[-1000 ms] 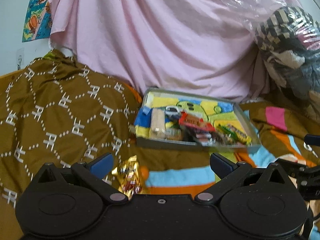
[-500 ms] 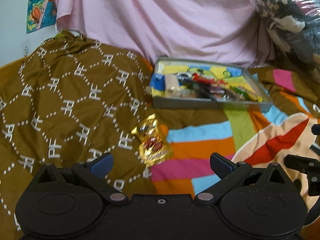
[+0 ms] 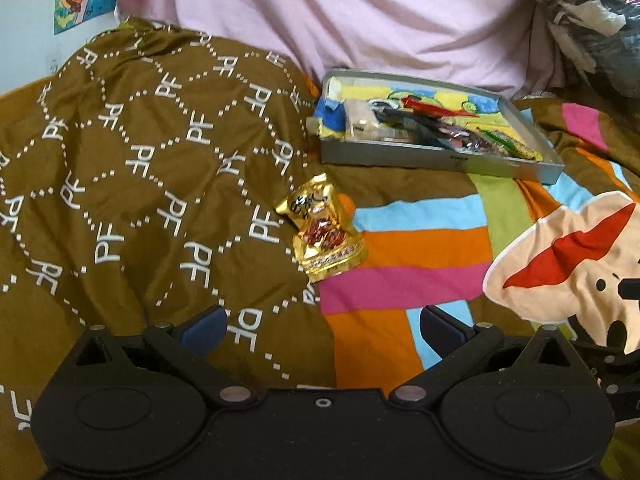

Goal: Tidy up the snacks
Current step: 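Withdraw both tools from the tray toward the gold pouch and orange, then lower the right tool onto the mandarin orange while the left tool approaches the gold jerky pouch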

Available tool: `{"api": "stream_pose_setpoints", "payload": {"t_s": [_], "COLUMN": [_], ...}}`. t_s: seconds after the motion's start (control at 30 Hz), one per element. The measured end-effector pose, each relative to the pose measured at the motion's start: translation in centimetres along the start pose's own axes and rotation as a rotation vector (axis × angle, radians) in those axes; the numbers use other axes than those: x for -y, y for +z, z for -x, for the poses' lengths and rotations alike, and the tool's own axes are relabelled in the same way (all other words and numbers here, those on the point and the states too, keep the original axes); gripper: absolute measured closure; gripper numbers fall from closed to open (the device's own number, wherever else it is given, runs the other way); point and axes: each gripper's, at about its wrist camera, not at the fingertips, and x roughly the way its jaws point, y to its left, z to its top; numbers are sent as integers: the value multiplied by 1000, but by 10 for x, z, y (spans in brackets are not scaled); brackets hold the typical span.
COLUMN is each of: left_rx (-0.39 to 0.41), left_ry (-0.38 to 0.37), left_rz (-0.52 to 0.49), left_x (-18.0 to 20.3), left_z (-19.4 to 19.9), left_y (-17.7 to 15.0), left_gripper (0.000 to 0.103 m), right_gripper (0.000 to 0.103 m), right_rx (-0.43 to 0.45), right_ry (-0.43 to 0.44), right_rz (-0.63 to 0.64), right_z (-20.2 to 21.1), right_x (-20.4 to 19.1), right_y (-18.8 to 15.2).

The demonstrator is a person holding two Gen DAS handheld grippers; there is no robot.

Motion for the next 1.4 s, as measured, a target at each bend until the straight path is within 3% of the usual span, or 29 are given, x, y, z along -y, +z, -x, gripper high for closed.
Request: {"api": "stream_pose_setpoints", "payload": {"t_s": [0.2, 0.53, 0.83, 1.13, 1.3, 1.4], "left_rx": [-48, -54, -10, 100, 117, 128], "left_ry": [-8, -21, -23, -32, -66, -69], "left_rz": [33, 70, 65, 4, -13, -16], "left_x": [-6, -12, -13, -13, -18, -23], "left_z": [-12, -26, -31, -48, -58, -62], "left_y": [0, 5, 10, 25, 28, 32], "left_gripper": [1, 1, 1, 1, 1, 1], "right_gripper": [0, 0, 0, 0, 0, 0], "right_rx": [-25, -43, -48, -27, 9, 81], "right_ry": [10, 10, 8, -5, -23, 1], "right_rz": [-21, -49, -49, -26, 19, 57], "right_z": [-10, -23, -31, -45, -51, -51], "right_x": [-5, -7, -9, -11, -15, -16], "right_y": [-3, 3, 7, 21, 32, 39]}}
